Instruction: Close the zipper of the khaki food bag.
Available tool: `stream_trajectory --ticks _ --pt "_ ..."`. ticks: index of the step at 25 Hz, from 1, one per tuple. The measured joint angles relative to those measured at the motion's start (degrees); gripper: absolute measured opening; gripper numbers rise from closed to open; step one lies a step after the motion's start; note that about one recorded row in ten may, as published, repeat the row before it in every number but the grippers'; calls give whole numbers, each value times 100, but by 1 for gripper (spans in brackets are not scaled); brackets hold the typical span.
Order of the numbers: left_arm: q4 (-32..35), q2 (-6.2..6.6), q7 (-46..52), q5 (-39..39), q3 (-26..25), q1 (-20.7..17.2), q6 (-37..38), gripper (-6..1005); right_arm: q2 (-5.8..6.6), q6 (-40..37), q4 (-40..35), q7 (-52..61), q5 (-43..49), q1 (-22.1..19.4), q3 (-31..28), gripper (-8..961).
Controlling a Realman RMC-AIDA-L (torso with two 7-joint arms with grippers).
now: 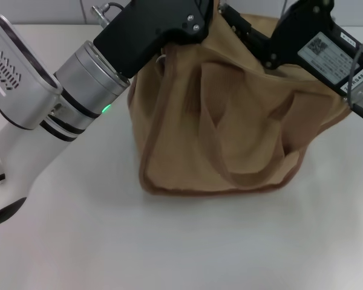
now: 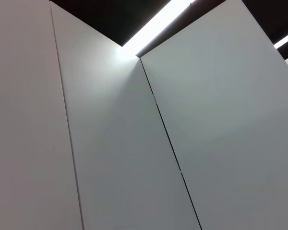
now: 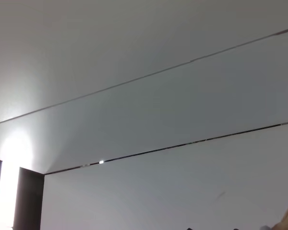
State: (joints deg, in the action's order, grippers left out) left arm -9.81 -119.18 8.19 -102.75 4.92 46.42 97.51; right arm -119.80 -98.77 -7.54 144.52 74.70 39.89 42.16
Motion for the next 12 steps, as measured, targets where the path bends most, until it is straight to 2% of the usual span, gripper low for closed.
stream_trajectory --ticks 12 --pt "-132 0 7 1 7 -2 -15 92 0 179 13 -74 3 -65 41 670"
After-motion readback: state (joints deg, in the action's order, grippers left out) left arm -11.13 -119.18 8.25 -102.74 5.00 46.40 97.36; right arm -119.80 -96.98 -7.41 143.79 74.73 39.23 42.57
